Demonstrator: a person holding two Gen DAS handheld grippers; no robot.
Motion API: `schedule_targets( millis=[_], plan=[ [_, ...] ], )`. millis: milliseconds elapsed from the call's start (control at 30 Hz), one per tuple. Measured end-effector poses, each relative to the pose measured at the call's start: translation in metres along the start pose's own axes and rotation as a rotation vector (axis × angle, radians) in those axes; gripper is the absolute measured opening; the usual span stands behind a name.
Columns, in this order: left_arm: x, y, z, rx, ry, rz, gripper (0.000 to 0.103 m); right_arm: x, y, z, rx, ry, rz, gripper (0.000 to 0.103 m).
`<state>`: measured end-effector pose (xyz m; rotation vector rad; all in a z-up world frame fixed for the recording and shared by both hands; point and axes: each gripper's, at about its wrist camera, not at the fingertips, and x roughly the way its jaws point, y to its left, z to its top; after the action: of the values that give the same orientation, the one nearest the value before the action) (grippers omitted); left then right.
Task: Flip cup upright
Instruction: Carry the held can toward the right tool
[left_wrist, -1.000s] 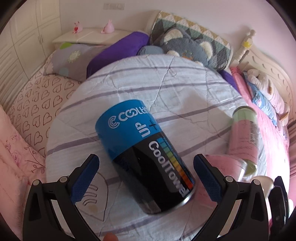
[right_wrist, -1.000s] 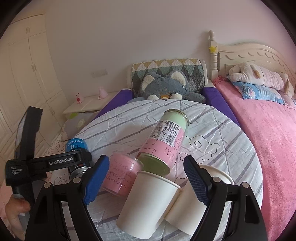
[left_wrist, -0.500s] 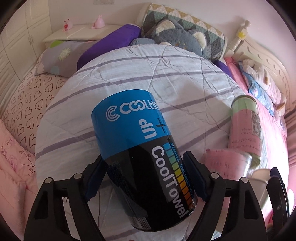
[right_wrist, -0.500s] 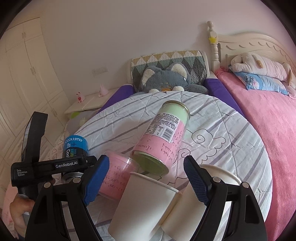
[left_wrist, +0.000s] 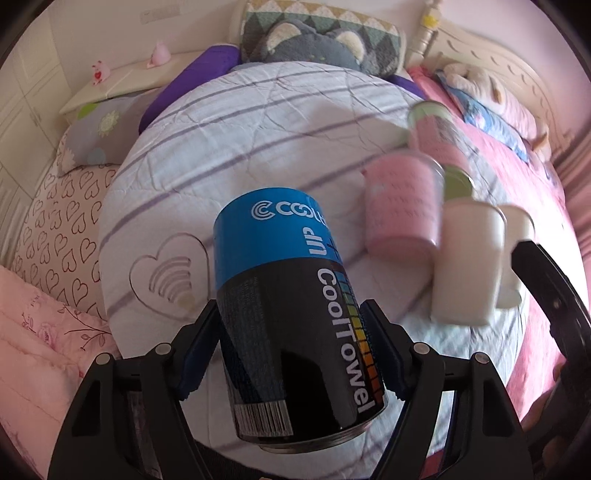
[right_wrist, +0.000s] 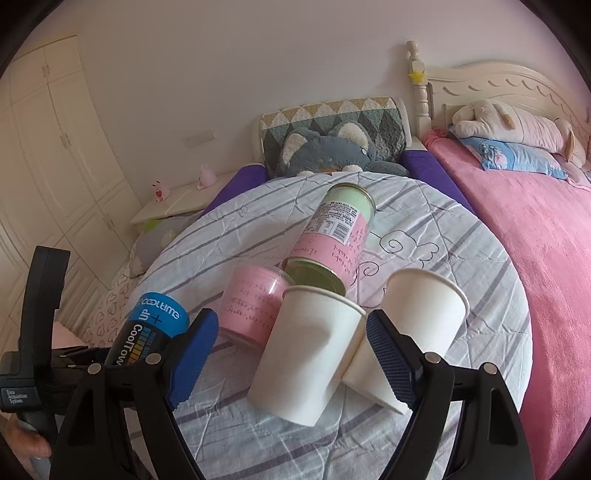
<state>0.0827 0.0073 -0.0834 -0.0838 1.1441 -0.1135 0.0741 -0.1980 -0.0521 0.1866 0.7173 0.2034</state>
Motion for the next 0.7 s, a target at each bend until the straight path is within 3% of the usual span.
schedule_targets(
  millis=[433,600,700],
  plan=[
    [-0.007,-0.04,-0.037,0.14,0.01,-0.06,0.074,-0.021,-0.008,-0.019,0.05,0.02,-0.012,0.084],
    [-0.026,-0.027,-0.042,0.126,-0.026,-0.059,0.088,-0.015,-0.001,-0.022,0.071,0.063,0.035,0.084],
    [-0.034,-0.019,-0.046,0.134,-0.034,-0.051,0.09,-0.012,0.008,-0.02,0.081,0.098,0.086,0.084]
  ],
)
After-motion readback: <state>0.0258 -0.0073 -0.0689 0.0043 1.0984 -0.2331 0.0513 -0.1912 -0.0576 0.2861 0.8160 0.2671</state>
